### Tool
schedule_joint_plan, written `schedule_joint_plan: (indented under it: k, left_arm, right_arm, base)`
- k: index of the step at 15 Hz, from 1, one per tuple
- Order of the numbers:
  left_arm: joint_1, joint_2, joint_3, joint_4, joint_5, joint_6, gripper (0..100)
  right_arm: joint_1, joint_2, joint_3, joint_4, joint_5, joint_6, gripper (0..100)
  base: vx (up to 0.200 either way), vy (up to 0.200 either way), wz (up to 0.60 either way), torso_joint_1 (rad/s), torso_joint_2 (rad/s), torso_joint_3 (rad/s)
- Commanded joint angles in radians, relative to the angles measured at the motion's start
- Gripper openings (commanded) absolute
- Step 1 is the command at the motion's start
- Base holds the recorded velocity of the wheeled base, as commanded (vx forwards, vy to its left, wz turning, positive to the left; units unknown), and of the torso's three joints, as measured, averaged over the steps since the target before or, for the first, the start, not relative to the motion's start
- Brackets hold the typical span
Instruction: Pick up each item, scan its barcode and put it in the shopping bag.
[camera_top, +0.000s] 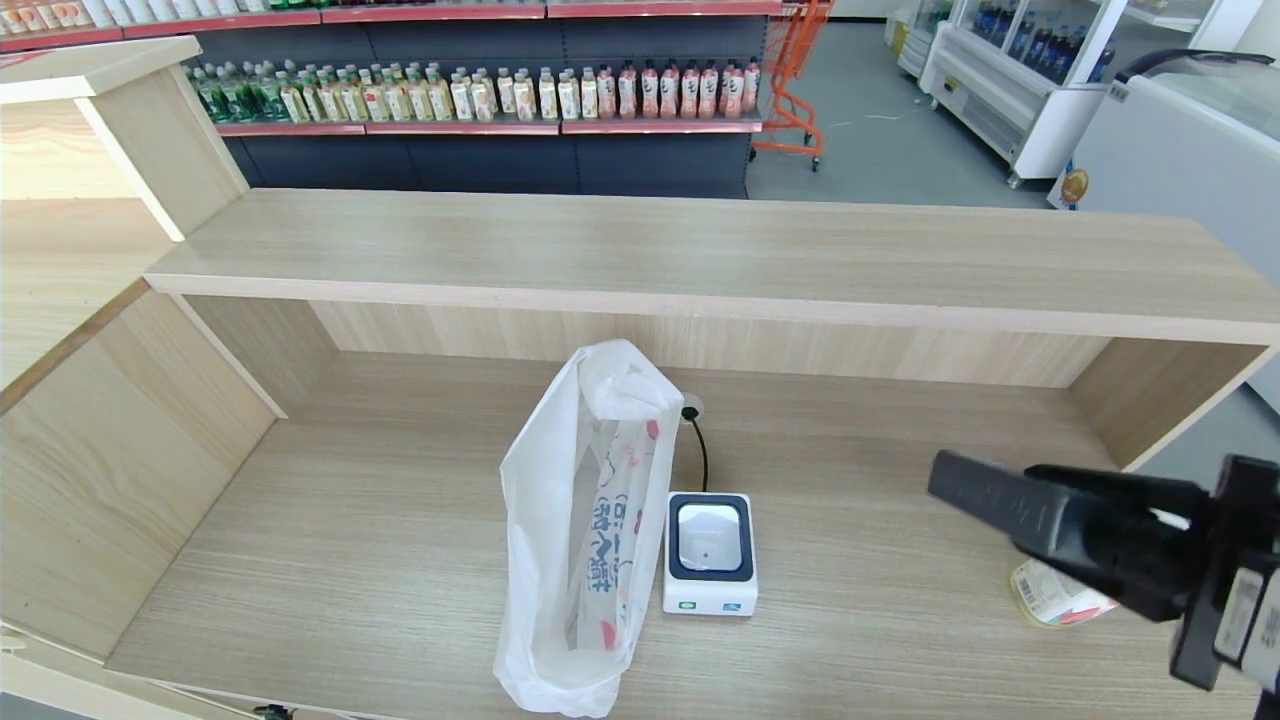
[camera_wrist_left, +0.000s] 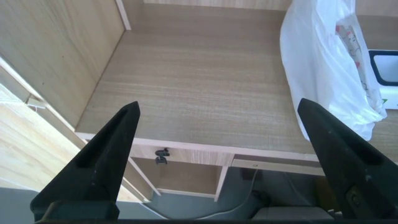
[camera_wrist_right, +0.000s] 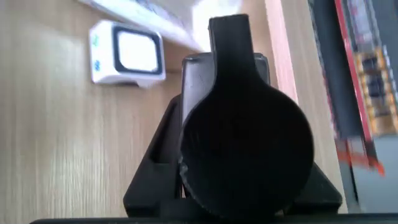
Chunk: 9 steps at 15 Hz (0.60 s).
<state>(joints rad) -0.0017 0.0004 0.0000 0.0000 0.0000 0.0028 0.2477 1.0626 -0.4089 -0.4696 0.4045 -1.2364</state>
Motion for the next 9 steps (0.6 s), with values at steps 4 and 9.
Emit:
schedule_joint_plan:
  k: [4, 9]
  left_arm:
    - [0.002, 0.0, 0.0, 0.0, 0.0, 0.0, 100]
    - [0.0, 0.0, 0.0, 0.0, 0.0, 0.0, 100]
  right_arm:
    - [-0.045, -0.05, 0.007, 0.054, -0.128, 0.867, 0]
    - [0.177, 0.228, -0.077, -0.075, -0.128, 1.589, 0]
  base:
    - [0.0, 0.0, 0.0, 0.0, 0.0, 0.0]
    - [0.0, 0.0, 0.0, 0.0, 0.0, 0.0]
